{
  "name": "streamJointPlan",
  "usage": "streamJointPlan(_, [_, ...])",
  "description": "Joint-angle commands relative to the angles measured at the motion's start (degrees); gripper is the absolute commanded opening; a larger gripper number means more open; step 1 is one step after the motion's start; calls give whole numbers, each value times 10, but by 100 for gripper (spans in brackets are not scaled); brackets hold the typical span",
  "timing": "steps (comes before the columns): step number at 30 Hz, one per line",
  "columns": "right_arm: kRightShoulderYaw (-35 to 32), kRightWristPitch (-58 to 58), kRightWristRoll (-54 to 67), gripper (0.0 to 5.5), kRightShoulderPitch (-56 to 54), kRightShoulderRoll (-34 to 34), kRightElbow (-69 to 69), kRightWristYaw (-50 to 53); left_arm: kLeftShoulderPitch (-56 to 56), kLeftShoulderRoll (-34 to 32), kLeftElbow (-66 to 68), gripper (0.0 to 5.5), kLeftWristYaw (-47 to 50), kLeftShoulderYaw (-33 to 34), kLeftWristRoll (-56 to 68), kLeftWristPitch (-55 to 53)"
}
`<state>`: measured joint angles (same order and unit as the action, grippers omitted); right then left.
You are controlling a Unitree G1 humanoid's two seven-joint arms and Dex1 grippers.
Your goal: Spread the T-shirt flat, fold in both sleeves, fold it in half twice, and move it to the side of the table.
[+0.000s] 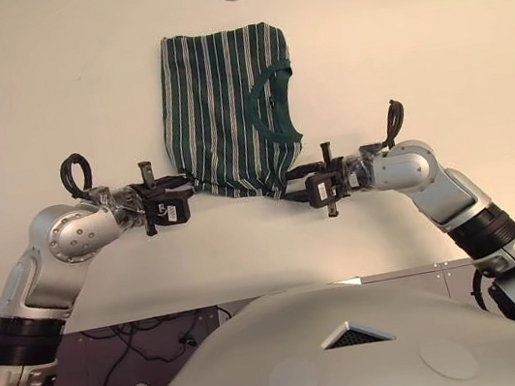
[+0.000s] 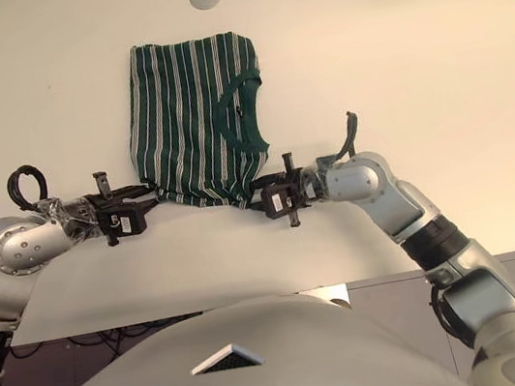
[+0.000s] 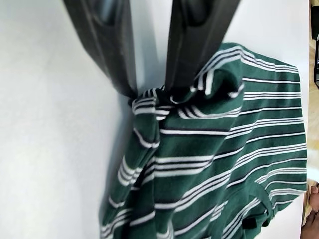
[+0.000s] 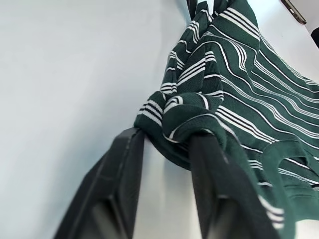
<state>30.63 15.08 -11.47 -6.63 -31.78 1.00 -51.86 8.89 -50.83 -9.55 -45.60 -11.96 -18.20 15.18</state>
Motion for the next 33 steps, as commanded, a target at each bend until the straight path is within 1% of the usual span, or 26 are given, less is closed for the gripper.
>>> streamJointPlan(1, [6, -32, -40, 69, -21, 6, 82, 17, -11, 5, 14, 23, 2, -7, -9, -2])
streamJointPlan(3, [0, -39, -27, 37, -29, 12, 93, 22, -11, 6, 18, 0, 5, -5, -10, -2])
streamJointPlan(4, [-5, -43, -18, 20, -32, 15, 95, 20, -10, 7, 19, 0, 7, -5, -10, -3])
streamJointPlan(6, [-16, -57, 15, 1, -36, 17, 93, 0, -8, 8, 18, 0, 8, -3, -6, -6])
streamJointPlan(8, [-34, -87, 77, 1, -39, 11, 75, -45, -2, 12, 8, 0, 2, 1, 10, -19])
streamJointPlan(10, [-50, -107, 115, 1, -50, -1, 62, -79, 7, 17, -16, 0, -8, 14, 41, -47])
streamJointPlan(15, [-81, -130, 143, 1, -75, -18, 71, -127, 37, 29, -92, 0, -24, 38, 109, -135])
streamJointPlan(18, [-85, -113, 120, 1, -80, -25, 89, -118, 58, 5, -108, 0, -16, 55, 85, -152])
streamJointPlan(19, [-86, -104, 110, 23, -82, -22, 99, -109, 63, -5, -106, 0, -18, 58, 77, -148])
streamJointPlan(20, [-88, -97, 105, 34, -80, -21, 105, -105, 58, -9, -97, 18, -15, 58, 68, -140])
streamJointPlan(21, [-88, -92, 102, 48, -78, -20, 106, -103, 52, -9, -88, 24, -12, 56, 60, -136])
streamJointPlan(24, [-88, -77, 100, 95, -77, -20, 110, -106, 47, -12, -70, 69, -8, 47, 43, -119])
streamJointPlan(26, [-90, -61, 98, 129, -80, -22, 121, -106, 29, -5, -44, 99, 9, 33, 14, -90])
streamJointPlan(28, [-89, -49, 97, 160, -83, -21, 126, -106, 9, 3, -20, 101, 27, 13, -19, -55])
streamJointPlan(31, [-86, -31, 99, 160, -83, -23, 120, -120, -24, 15, 2, 101, 45, -31, -70, -2])
streamJointPlan(33, [-84, -22, 99, 160, -81, -27, 116, -132, -40, 24, 5, 101, 52, -47, -87, 17])
